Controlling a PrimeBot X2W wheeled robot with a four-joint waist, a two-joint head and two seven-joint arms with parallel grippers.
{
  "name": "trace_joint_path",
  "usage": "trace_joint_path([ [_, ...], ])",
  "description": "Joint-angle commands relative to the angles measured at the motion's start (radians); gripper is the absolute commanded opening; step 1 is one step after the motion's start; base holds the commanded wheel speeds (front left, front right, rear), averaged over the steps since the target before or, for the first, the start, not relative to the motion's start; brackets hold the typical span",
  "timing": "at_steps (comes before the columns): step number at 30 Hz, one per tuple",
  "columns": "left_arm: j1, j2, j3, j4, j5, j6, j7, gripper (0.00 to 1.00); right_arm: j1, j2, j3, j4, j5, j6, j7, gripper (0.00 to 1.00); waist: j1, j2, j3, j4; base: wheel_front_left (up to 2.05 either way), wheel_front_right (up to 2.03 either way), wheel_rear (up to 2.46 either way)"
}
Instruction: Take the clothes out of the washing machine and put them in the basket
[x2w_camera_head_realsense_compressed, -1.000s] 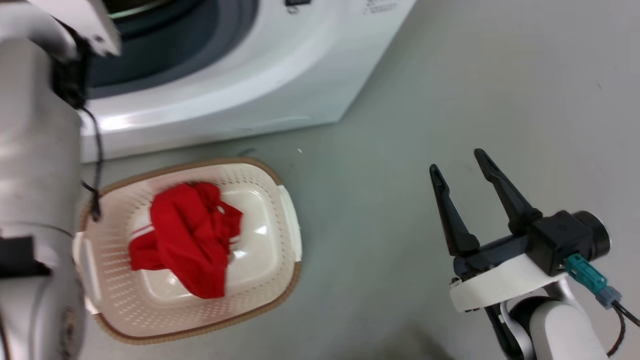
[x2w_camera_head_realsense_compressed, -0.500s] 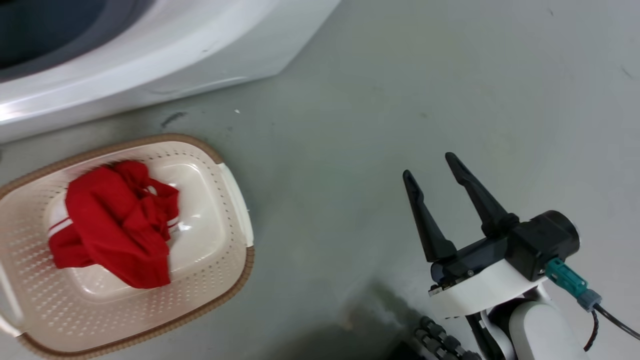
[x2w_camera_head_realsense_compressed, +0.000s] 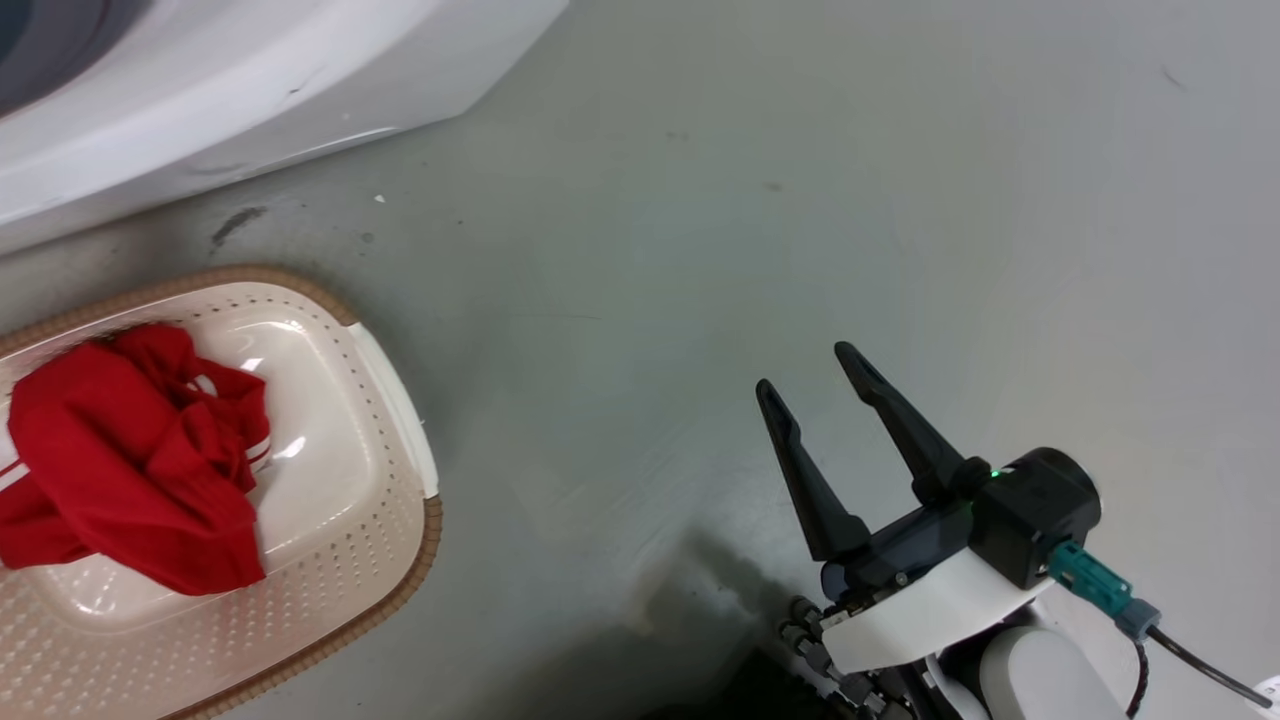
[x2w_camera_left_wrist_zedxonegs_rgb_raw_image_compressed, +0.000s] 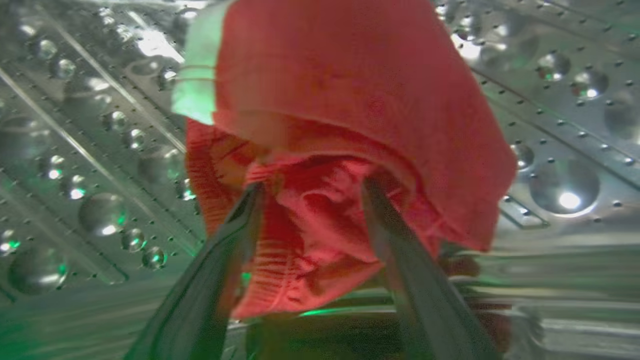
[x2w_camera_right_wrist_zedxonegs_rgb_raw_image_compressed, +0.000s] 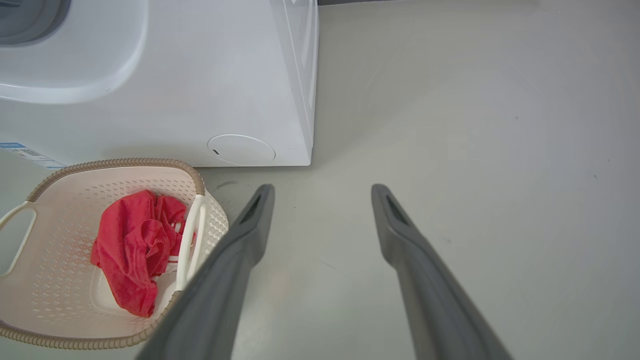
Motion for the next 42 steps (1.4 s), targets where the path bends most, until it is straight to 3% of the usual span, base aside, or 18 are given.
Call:
trace_joint_path([
  [1, 0.0, 0.003, -0.004, -0.013, 0.0, 0.007, 0.013, 1.0, 0.012, 0.003, 0.005, 0.001, 0.009, -0.001, -0.007, 1.0, -0.0001, -0.0001, 0.006, -0.008, 0.0, 0.0, 0.0],
  [6, 0.036, 0.019, 0.002, -0.057, -0.01, 0.037, 0.079, 1.0, 0.007, 0.003, 0.016, 0.009, 0.025, -0.001, -0.015, 1.0, -0.0001, -0.0001, 0.019, -0.024, 0.0, 0.0, 0.0],
  [7, 0.045, 0.022, 0.001, -0.062, -0.012, 0.04, 0.098, 0.76, 0.007, 0.003, 0.017, 0.011, 0.026, -0.001, -0.017, 1.0, -0.0001, -0.0001, 0.019, -0.026, 0.0, 0.0, 0.0],
  [8, 0.062, 0.023, 0.0, -0.071, -0.014, 0.044, 0.116, 0.44, 0.008, 0.003, 0.02, 0.013, 0.029, -0.001, -0.017, 1.0, -0.0001, -0.0001, 0.018, -0.027, 0.0, 0.0, 0.0],
  [9, 0.071, 0.025, 0.002, -0.087, -0.015, 0.051, 0.121, 0.03, 0.008, 0.003, 0.022, 0.014, 0.032, -0.001, -0.017, 1.0, -0.0001, -0.0001, 0.018, -0.028, 0.0, 0.0, 0.0],
  [10, 0.079, 0.026, 0.004, -0.102, -0.017, 0.058, 0.129, 0.0, 0.006, 0.003, 0.022, 0.016, 0.034, -0.001, -0.017, 1.0, -0.0001, -0.0001, 0.018, -0.029, 0.0, 0.0, 0.0],
  [16, 0.148, 0.046, 0.015, -0.223, -0.02, 0.107, 0.124, 0.0, -0.004, 0.003, 0.022, 0.019, 0.042, -0.001, -0.021, 1.0, -0.0001, -0.0001, 0.012, -0.031, 0.0, 0.0, 0.0],
  [26, 0.254, 0.05, 0.039, -0.447, -0.028, 0.181, -0.074, 0.0, -0.024, 0.003, 0.001, 0.022, 0.042, -0.001, -0.022, 1.0, -0.0001, -0.0001, -0.019, -0.007, 0.0, 0.0, 0.0],
  [36, 0.406, -0.002, 0.057, -0.456, -0.06, 0.204, -0.36, 0.0, -0.03, 0.002, -0.039, 0.021, 0.028, -0.001, -0.01, 1.0, -0.0001, -0.0001, -0.127, 0.031, 0.0, 0.0, 0.0],
  [42, 0.491, -0.042, 0.065, -0.396, -0.092, 0.19, -0.533, 0.0, -0.004, 0.002, -0.076, 0.024, 0.022, -0.001, 0.009, 1.0, -0.0001, -0.0001, -0.223, 0.055, 0.0, 0.0, 0.0],
])
